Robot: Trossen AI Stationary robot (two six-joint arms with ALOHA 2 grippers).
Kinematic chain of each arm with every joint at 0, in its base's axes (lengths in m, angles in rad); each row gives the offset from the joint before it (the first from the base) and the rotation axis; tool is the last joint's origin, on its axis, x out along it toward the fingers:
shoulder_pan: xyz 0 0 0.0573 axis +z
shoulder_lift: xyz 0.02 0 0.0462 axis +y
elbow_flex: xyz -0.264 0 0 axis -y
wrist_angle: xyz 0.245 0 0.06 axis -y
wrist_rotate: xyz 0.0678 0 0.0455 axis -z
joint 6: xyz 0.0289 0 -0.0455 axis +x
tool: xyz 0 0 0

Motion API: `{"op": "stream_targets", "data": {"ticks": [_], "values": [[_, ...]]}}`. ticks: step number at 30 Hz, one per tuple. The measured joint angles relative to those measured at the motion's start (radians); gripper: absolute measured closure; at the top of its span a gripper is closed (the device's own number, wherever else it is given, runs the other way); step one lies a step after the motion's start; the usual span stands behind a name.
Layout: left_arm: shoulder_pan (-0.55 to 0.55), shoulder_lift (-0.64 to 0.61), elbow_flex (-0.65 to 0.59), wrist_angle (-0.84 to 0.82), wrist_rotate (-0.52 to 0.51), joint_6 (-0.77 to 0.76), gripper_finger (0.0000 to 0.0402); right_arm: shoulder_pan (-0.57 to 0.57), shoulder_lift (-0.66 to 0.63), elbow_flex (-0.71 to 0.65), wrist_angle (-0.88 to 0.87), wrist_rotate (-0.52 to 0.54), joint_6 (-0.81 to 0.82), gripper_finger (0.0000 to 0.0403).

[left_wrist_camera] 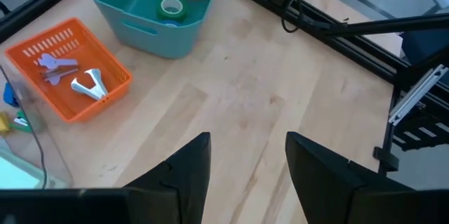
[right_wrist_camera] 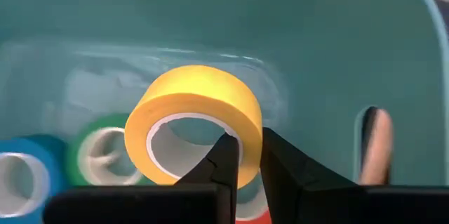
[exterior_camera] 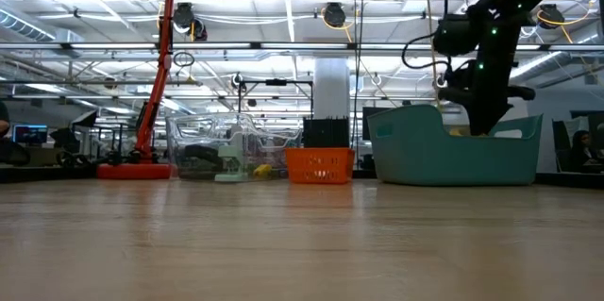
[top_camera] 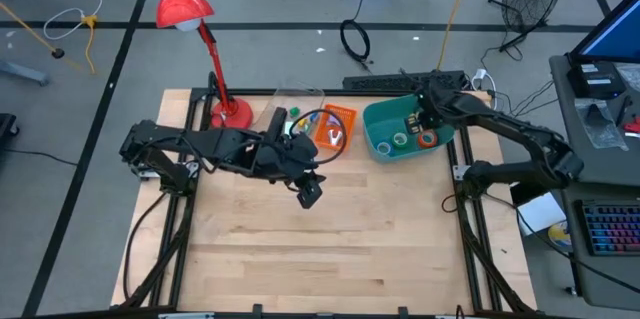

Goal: Pick and place Stapler, Stapler remover, tape
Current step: Put the yellow tape into the green bin, then adjust the bins

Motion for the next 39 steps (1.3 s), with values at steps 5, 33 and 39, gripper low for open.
{"op": "stream_targets", "data": {"ticks": [5, 33, 39], "values": [[0.0, 0.0, 0.0, 0.0, -0.002, 0.001, 0.0215, 0.0, 0.059, 0.0, -0.024, 0.026, -0.035, 0.037], [0.003, 0.0, 0.0, 0.0, -0.027, -0.003, 0.0215, 0.001, 0.189, 0.0, 0.076, 0.029, -0.129, 0.0336], [0.003, 0.0, 0.0, 0.0, -0.027, 0.001, 0.0215, 0.001, 0.189, 0.0, 0.076, 0.028, -0.143, 0.0293]]}}
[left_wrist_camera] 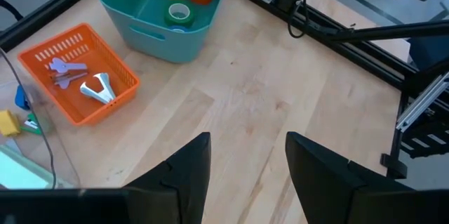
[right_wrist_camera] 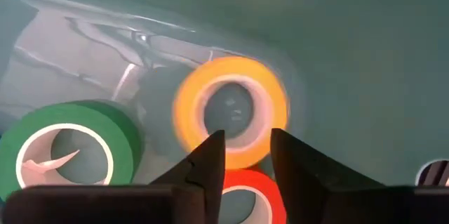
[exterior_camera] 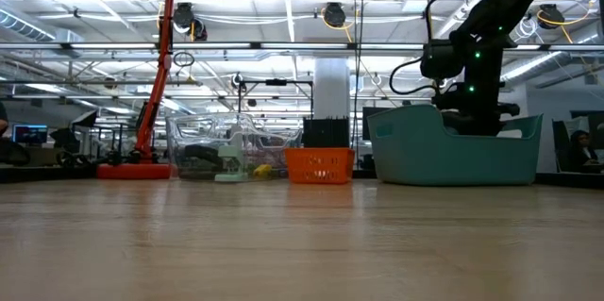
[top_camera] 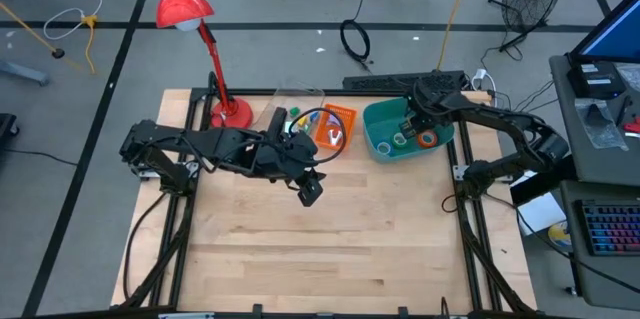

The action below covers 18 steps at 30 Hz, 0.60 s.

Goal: Pick and place Stapler, Stapler remover, tape
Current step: Adjust the bins

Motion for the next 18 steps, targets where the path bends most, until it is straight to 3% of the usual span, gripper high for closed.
{"op": "stream_targets", "data": {"ticks": [9, 18], "values": [[0.0, 0.0, 0.0, 0.001, -0.001, 0.004, 0.0215, 0.0, -0.116, 0.029, 0.055, -0.057, 0.015, 0.0258], [0.006, 0.0, 0.0, 0.003, -0.026, 0.026, 0.0215, 0.048, -0.317, 0.184, 0.081, -0.397, -0.003, 0.0284]]}}
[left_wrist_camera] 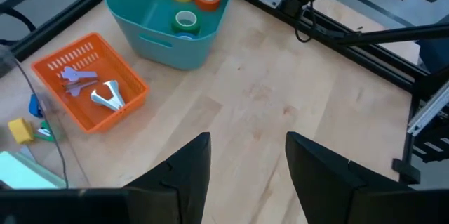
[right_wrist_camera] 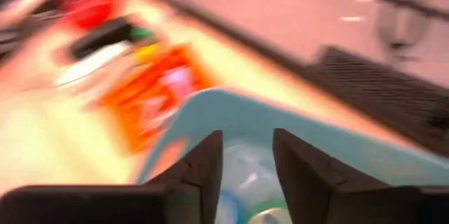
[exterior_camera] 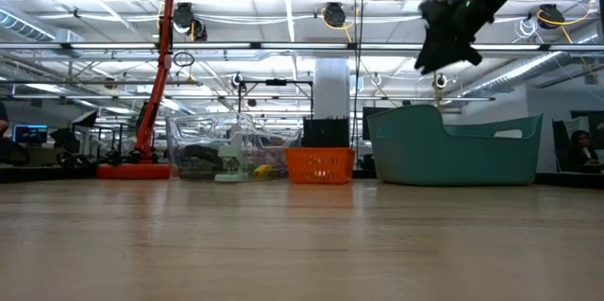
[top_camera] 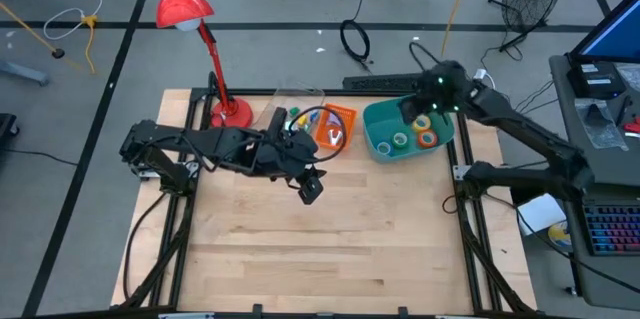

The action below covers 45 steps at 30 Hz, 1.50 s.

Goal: Pick and place Stapler, Stapler remover, tape
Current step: Adjust the bins

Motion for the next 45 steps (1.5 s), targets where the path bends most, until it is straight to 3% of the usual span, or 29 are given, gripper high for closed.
{"op": "stream_targets", "data": {"ticks": [3, 6, 10, 13, 23, 26, 33, 45], "values": [[0.001, 0.0, 0.0, 0.0, -0.001, 0.004, 0.0215, 0.071, -0.049, 0.009, -0.084, -0.144, 0.005, 0.0321], [0.003, 0.0, 0.0, 0.002, -0.001, 0.014, 0.0215, 0.168, -0.076, 0.009, -0.231, -0.209, 0.023, 0.0378], [0.01, 0.0, 0.0, 0.002, 0.0, 0.016, 0.0215, 0.311, -0.076, -0.005, -0.398, -0.145, 0.021, 0.0396], [0.017, 0.0, 0.0, 0.004, 0.0, 0.027, 0.0215, 0.386, -0.072, -0.064, -0.423, -0.068, 0.008, 0.0401], [0.032, 0.0, 0.0, 0.006, 0.0, 0.033, 0.0215, 0.476, 0.018, -0.337, -0.202, -0.039, 0.088, 0.0402], [0.032, 0.0, 0.0, 0.006, 0.001, 0.03, 0.0215, 0.496, 0.036, -0.344, -0.136, 0.017, 0.109, 0.0402], [0.032, 0.0, 0.0, 0.006, 0.0, 0.026, 0.0215, 0.511, 0.063, -0.344, -0.084, 0.261, 0.088, 0.0403], [0.031, 0.0, 0.0, 0.006, 0.002, 0.018, 0.0215, 0.508, 0.17, -0.344, 0.064, 0.35, 0.099, 0.0403]]}}
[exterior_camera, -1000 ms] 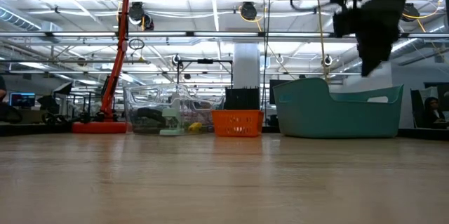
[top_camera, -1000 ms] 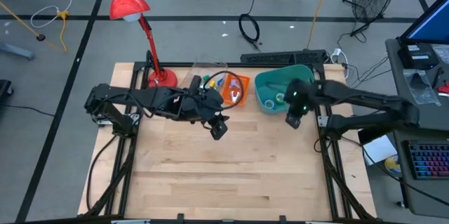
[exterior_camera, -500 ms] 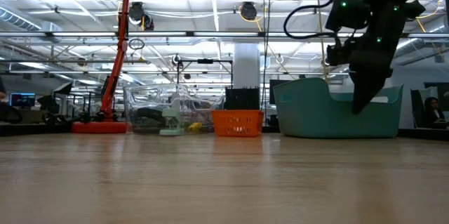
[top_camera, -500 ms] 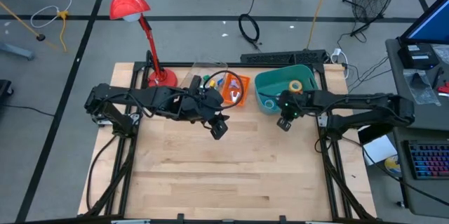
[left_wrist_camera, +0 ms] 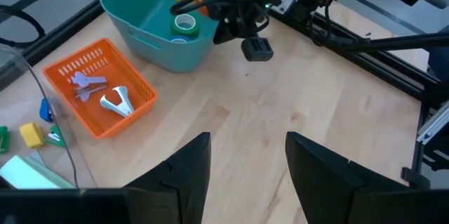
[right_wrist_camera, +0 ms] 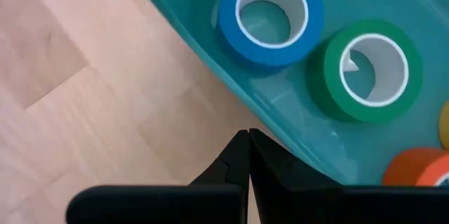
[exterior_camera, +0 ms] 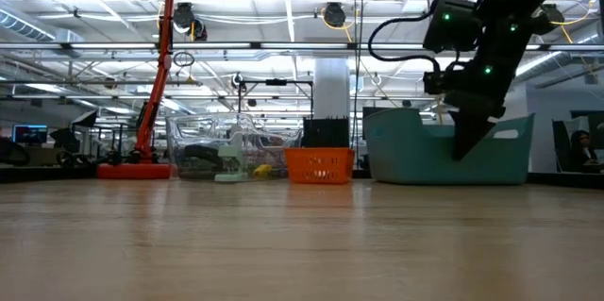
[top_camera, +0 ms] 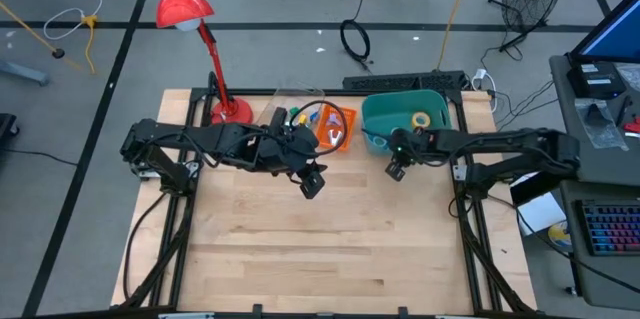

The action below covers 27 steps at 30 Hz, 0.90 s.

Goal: Pick and place Stapler, Stapler remover, tape
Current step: Adjust the bins

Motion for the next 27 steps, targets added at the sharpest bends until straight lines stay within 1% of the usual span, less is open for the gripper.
{"op": "stream_targets", "data": {"ticks": [6, 10, 14, 23, 27], "values": [[-0.009, 0.0, 0.0, -0.001, 0.001, -0.005, 0.0215, -0.002, 0.022, 0.0, 0.01, 0.095, 0.017, 0.0403], [-0.013, 0.0, 0.0, 0.0, 0.001, -0.009, 0.0215, -0.028, 0.022, 0.0, 0.029, 0.122, 0.011, 0.0403], [-0.014, 0.0, 0.0, -0.001, 0.001, -0.015, 0.0215, -0.07, 0.022, 0.0, 0.03, 0.124, 0.005, 0.0403], [-0.014, 0.0, 0.0, -0.001, 0.001, -0.015, 0.0215, -0.171, 0.022, 0.0, 0.032, 0.121, -0.068, 0.0403], [-0.014, 0.0, 0.0, -0.001, 0.001, -0.015, 0.0215, -0.205, 0.022, 0.0, 0.038, 0.096, -0.081, 0.0403]]}}
